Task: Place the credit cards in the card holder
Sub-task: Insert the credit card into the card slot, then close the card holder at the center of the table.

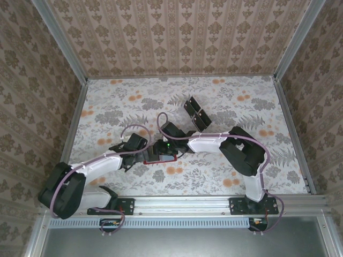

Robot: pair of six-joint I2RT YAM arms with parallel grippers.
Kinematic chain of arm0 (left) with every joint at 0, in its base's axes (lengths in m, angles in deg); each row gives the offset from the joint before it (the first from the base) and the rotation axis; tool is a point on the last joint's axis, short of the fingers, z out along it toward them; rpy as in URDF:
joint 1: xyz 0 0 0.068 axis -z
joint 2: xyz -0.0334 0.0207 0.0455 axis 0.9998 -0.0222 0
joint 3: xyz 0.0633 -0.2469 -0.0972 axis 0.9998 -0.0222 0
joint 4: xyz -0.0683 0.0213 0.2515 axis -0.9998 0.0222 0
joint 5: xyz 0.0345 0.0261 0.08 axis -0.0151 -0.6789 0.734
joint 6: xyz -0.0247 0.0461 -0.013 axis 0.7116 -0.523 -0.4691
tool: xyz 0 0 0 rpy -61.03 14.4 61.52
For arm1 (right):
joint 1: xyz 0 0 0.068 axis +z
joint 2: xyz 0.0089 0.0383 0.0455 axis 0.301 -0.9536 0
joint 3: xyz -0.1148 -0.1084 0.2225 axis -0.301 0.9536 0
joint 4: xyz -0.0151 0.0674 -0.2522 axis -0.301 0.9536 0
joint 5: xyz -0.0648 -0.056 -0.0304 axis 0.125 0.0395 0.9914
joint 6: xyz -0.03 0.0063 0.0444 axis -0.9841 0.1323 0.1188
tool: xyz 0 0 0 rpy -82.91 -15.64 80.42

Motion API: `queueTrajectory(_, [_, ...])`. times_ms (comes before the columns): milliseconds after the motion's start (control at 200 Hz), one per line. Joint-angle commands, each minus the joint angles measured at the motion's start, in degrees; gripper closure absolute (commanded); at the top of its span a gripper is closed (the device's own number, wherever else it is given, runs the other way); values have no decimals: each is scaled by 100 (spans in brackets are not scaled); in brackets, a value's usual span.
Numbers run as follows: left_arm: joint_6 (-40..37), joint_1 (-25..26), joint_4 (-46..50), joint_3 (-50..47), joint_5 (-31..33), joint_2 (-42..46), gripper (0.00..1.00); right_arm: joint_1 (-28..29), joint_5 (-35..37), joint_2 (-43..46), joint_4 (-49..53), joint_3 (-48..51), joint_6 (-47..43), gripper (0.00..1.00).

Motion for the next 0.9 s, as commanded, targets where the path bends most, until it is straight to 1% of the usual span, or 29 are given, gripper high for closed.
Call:
queueTrajectory(0, [-283, -113, 328, 303, -203, 389, 0, 28, 243, 731, 305, 121, -195, 60])
queueTrajectory(125, [-527, -287, 135, 383, -662, 595, 0, 31, 765, 1058, 968, 133, -486, 54])
queueTrajectory(215, [-571, -404, -104, 383, -1073, 607, 0, 60, 1399, 1119, 1555, 18, -800, 49])
queueTrajectory(280, [-526, -424, -191, 376, -1201, 583, 0, 84, 1779, 1074, 1900, -94, -984, 46])
queueTrajectory(440, [-354, -451, -265, 314, -1187, 596, 0, 243, 2630, 697, 2598, -527, -1354, 41])
queueTrajectory(625, [-267, -477, -205, 244, -1060, 672, 0, 496, 3093, 239, 2882, -960, -1580, 39])
queueTrajectory(700, [-253, -486, -198, 226, -1045, 702, 0, 561, 3325, 59, 3165, -1140, -1634, 36])
queueTrajectory(895, [-243, -486, -213, 191, -1047, 713, 0, 599, 3794, -288, 3542, -1406, -1727, 36])
